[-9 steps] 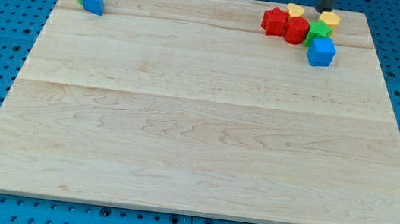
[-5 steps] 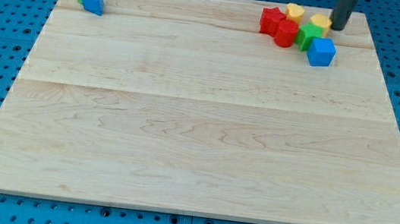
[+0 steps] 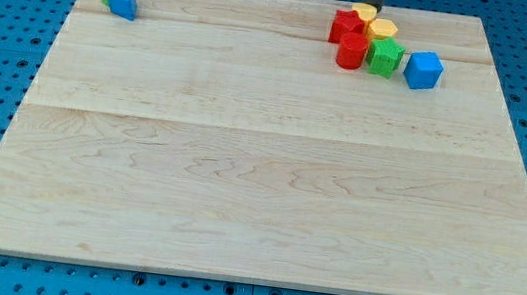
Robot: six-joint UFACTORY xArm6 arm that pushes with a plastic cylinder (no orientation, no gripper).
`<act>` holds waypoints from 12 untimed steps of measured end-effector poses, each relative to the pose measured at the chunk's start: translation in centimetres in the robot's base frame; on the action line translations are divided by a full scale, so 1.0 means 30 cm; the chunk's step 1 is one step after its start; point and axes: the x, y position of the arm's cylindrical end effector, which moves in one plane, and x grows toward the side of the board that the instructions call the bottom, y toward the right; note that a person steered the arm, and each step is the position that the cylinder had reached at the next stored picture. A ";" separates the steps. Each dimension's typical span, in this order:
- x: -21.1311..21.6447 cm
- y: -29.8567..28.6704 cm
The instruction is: Push the red star left to the yellow heart
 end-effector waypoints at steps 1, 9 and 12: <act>0.056 -0.085; 0.423 -0.299; 0.359 -0.218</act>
